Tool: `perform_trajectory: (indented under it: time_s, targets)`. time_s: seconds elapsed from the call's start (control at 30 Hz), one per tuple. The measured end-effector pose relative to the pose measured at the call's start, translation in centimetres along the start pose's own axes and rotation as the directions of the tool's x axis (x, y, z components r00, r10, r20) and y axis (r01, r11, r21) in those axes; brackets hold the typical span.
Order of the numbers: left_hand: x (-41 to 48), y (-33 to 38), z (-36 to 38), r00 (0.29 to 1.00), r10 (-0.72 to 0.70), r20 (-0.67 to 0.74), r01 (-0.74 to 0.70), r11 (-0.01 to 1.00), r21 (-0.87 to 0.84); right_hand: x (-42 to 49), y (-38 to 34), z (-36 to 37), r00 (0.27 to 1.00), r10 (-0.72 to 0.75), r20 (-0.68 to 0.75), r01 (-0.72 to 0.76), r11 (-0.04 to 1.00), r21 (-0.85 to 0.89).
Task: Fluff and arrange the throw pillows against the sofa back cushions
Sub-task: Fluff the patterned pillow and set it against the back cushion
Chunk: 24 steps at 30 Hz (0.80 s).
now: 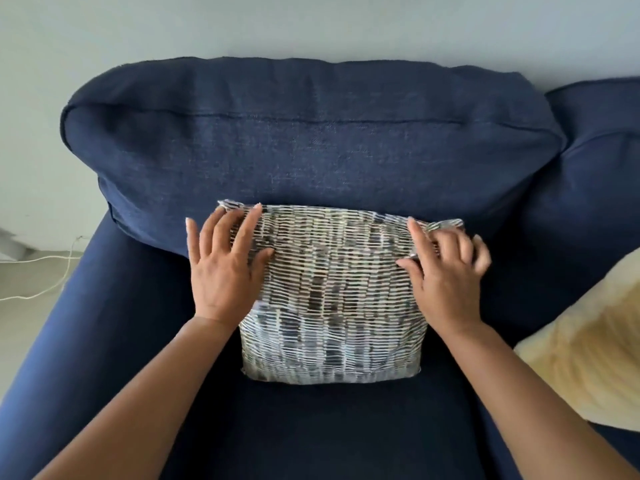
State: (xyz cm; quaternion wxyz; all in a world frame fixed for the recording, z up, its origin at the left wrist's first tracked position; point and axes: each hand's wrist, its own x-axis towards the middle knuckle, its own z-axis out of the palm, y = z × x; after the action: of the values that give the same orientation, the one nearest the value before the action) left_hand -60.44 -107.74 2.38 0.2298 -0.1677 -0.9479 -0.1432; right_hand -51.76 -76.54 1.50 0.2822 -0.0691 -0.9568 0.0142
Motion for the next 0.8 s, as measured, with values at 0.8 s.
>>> perform_trajectory:
  time_s: [0.8]
  targets:
    - [-2.2,0.7,-2.9,0.956,-0.214,-0.199,0.16,0.953,-0.258,-1.4,-1.5,-1.2,0.977,0.101,-0.188,-0.059,0.974,0.217]
